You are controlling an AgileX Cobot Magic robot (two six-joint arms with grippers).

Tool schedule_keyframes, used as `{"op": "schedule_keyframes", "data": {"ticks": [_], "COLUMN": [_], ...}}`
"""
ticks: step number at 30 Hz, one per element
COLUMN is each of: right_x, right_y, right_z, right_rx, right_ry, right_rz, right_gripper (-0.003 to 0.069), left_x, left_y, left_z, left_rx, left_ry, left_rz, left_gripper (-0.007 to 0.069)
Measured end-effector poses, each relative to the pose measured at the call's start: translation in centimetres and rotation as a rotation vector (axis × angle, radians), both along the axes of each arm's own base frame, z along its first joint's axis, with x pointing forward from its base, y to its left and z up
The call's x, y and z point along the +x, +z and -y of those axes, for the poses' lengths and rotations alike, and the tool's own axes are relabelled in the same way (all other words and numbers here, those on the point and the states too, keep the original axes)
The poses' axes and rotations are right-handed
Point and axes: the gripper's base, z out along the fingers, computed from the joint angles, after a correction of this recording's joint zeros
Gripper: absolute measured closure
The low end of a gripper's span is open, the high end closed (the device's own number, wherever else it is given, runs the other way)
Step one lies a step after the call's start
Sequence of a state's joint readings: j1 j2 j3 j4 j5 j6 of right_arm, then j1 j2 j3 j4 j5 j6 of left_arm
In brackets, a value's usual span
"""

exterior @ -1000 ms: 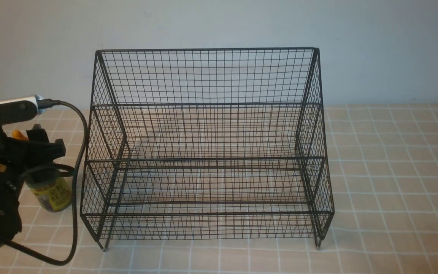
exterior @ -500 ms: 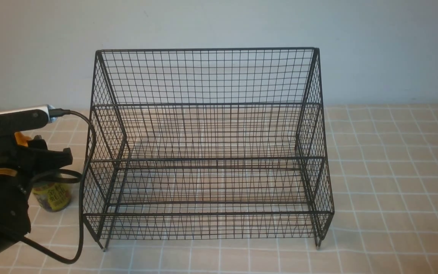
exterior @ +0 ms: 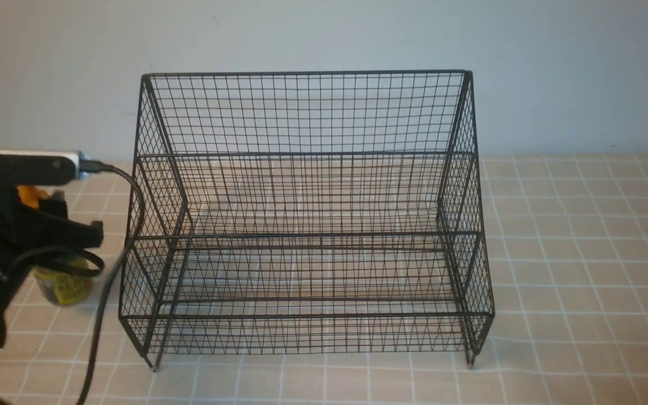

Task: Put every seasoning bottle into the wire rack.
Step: Use the left arm to put the condiment bottle back on the shelf

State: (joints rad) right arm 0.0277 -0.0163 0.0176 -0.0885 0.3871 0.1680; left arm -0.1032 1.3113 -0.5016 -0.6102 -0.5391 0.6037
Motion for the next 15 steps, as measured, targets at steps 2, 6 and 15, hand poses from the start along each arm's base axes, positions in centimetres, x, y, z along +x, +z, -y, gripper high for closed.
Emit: {"op": "schedule_keyframes", "data": {"ticks": [2,6,15], "right_x": [0.0,0.0,0.0], "right_y": [0.0,0.0,0.0], "right_z": [0.0,0.0,0.0], "right_rx": [0.0,0.0,0.0], "right_ry": [0.0,0.0,0.0], "right_rz": [0.0,0.0,0.0], "right_gripper": [0.0671,0.0671,0.0671], "left_x": [-0.8,-3.1,-8.4], "left_y": [1.5,4.3,8.5], "left_z": [0.0,0.3,0.9], "left_rx": [-0.01,-0.051,-0.109], "left_ry": [-0.012,-0.063,-0.182], "left_rz": [0.044,0.111,0.222], "left_gripper": [0.0342,0.0342,0.0342]}}
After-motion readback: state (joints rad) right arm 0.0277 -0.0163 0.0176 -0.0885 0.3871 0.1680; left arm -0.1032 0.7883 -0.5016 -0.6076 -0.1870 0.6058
